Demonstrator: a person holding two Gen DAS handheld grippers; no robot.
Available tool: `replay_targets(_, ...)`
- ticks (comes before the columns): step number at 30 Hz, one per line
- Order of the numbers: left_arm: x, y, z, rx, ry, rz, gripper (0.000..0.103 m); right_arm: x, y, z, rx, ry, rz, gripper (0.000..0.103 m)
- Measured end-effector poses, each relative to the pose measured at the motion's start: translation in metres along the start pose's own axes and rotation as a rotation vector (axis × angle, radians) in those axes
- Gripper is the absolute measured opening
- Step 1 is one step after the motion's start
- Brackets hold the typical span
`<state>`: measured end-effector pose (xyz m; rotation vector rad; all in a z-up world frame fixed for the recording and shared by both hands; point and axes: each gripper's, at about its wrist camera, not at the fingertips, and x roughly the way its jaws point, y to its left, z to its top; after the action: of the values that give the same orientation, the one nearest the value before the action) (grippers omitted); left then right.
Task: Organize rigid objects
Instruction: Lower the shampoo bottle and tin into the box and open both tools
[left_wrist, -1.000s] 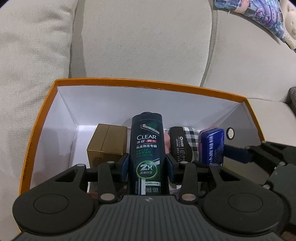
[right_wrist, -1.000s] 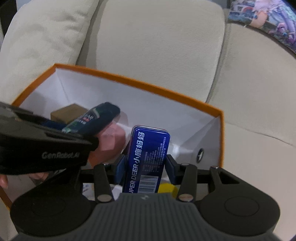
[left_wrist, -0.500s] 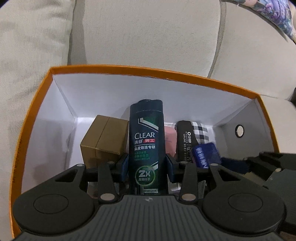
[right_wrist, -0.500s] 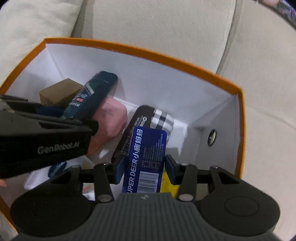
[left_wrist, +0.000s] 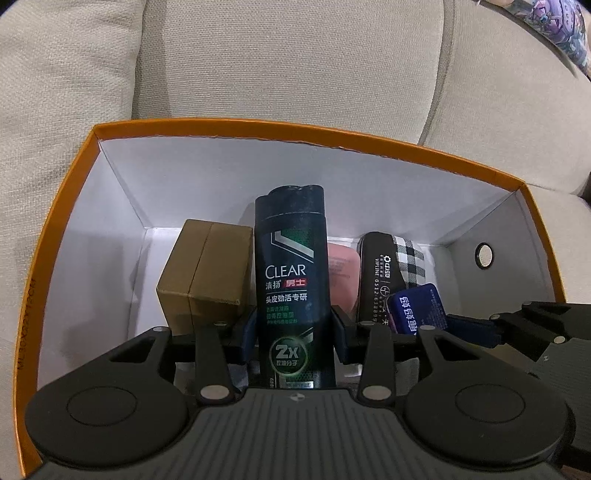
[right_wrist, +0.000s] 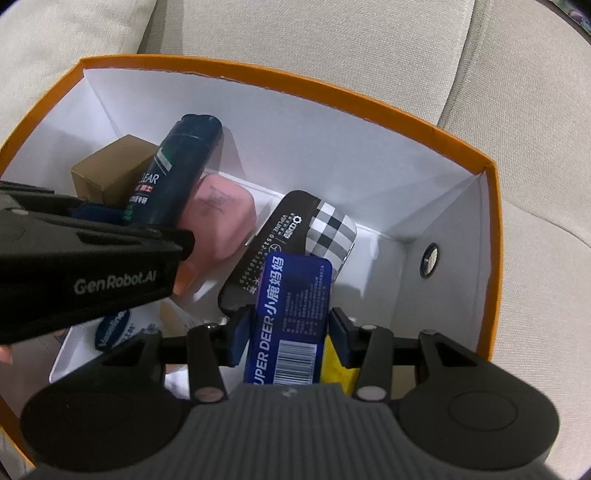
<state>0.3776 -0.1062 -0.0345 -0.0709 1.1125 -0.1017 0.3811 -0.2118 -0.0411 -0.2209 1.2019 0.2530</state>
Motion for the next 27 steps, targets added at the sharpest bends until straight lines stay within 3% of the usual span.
replay_targets(14,0.001,0.005,-0.003,-0.011,-0.007,-0.011,0.05,0.003,0.003,-0.001,-0.009,0.002,-0.008,0.049)
replay_targets(27,-0.036,0.013,-0.002,-0.027,-0.076,-0.038,0.052,-0.025,0.018,-0.006,-0.054,-0.075,-0.065,0.065)
